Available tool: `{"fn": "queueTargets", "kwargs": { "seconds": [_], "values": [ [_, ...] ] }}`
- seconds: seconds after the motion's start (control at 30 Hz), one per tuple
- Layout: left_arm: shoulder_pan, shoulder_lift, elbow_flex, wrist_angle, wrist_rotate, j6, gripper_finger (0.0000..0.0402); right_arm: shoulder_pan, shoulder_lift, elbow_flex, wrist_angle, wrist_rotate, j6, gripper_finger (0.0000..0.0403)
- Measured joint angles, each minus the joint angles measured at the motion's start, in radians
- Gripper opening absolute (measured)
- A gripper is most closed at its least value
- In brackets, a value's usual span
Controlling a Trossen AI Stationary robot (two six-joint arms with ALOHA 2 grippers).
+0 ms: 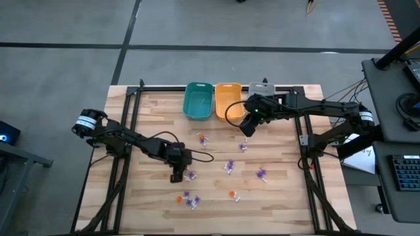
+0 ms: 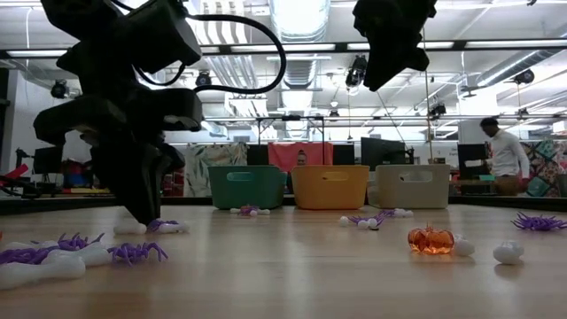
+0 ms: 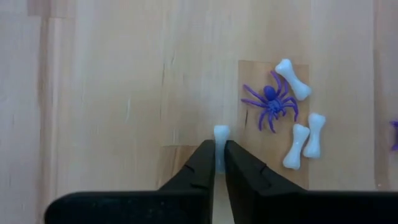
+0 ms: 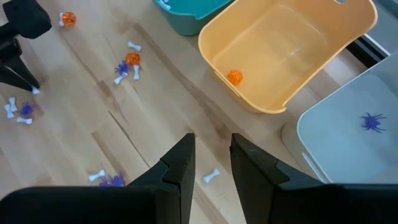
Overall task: Sort Halloween decoration
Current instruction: Put the white bone toy into the blue bin
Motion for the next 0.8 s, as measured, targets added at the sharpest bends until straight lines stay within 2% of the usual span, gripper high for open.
{"fn": "queueTargets", "kwargs": {
  "seconds": [0.27,0.53,0.8],
  "values": [
    [0.002,-0.053,-0.006,-0.008,-0.005,-0.047,0.0001,0.000,0.000,0.000,0.017,0.000,-0.017,0.0091],
    [0.049,-0.194,0.024,-0.124,-0.016,-0.114,0.0000,-0.001,0.000,0.000,0.025,0.000,-0.021,0.0091],
    [0.216,-0.257,0.184,-0.238,-0.060,-0.110,0.0000,-0.003,0.000,0.000,0.106,-0.001,-0.023,0.0091]
  ]
}}
